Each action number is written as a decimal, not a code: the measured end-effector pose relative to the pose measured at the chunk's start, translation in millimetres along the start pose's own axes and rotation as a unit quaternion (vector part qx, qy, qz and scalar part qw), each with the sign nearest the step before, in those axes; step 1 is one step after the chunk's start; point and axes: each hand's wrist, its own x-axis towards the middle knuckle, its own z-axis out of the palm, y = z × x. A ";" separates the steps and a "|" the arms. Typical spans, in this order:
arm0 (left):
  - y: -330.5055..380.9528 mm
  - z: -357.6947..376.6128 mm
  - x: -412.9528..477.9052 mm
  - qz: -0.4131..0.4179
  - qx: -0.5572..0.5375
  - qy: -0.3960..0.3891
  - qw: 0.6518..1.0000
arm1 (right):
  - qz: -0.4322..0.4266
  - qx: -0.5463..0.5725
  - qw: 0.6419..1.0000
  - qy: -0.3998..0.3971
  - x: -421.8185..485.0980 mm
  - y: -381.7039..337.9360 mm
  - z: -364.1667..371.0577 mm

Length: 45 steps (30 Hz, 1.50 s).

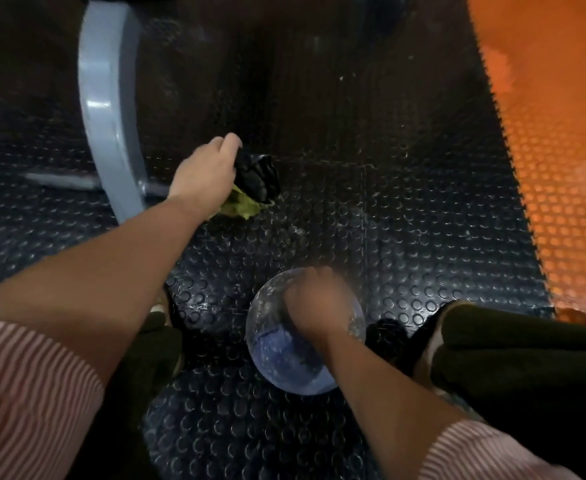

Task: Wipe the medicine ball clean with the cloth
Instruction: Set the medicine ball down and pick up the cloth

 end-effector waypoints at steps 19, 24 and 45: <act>88.9 -84.9 -81.4 0.033 -0.104 -0.073 0.991 | -0.103 -0.184 0.966 -0.151 -6.4 1.4 -74.8; 101.5 -84.0 -95.3 0.031 -0.127 -0.091 0.987 | -0.087 -0.156 0.977 -0.119 -11.2 -16.6 -149.6; 116.0 -79.1 -73.7 -0.074 -0.352 -0.149 0.921 | -0.114 0.216 0.958 -0.152 -13.8 -34.0 -213.7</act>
